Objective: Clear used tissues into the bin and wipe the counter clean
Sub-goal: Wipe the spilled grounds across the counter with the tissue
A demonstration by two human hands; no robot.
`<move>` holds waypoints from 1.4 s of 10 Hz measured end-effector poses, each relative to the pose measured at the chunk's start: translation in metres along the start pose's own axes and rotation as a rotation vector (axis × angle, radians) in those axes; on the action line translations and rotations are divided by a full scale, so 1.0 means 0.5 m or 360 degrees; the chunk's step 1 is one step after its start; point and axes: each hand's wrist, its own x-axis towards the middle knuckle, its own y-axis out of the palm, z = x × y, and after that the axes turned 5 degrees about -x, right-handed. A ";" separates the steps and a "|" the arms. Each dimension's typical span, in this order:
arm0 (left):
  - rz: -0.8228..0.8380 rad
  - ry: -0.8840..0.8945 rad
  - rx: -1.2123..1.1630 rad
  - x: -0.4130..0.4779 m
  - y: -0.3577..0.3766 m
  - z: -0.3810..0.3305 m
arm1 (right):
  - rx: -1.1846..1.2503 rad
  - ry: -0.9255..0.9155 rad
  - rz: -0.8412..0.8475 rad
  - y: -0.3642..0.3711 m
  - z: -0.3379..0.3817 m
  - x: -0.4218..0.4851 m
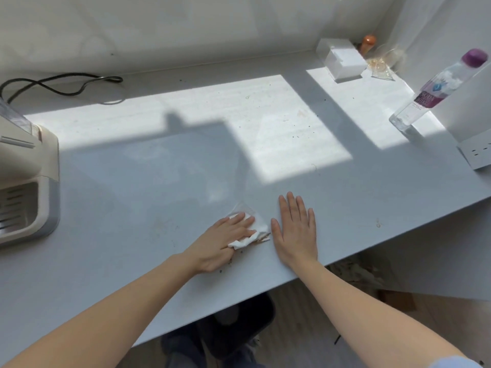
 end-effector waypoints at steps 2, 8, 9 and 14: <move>-0.0010 -0.0019 -0.0042 -0.085 0.055 -0.032 | 0.0029 -0.0009 -0.0018 0.000 0.002 -0.001; -0.0691 -0.0569 -0.1313 -0.163 0.101 -0.109 | 0.0055 -0.0005 -0.0036 0.003 0.000 -0.002; -0.1269 -0.0841 -0.2077 -0.173 0.065 -0.096 | 0.0045 -0.0003 -0.0034 0.003 0.001 -0.002; -0.2472 -0.0737 -0.1017 -0.279 -0.124 0.114 | 0.0021 -0.0012 -0.0038 0.006 0.000 -0.001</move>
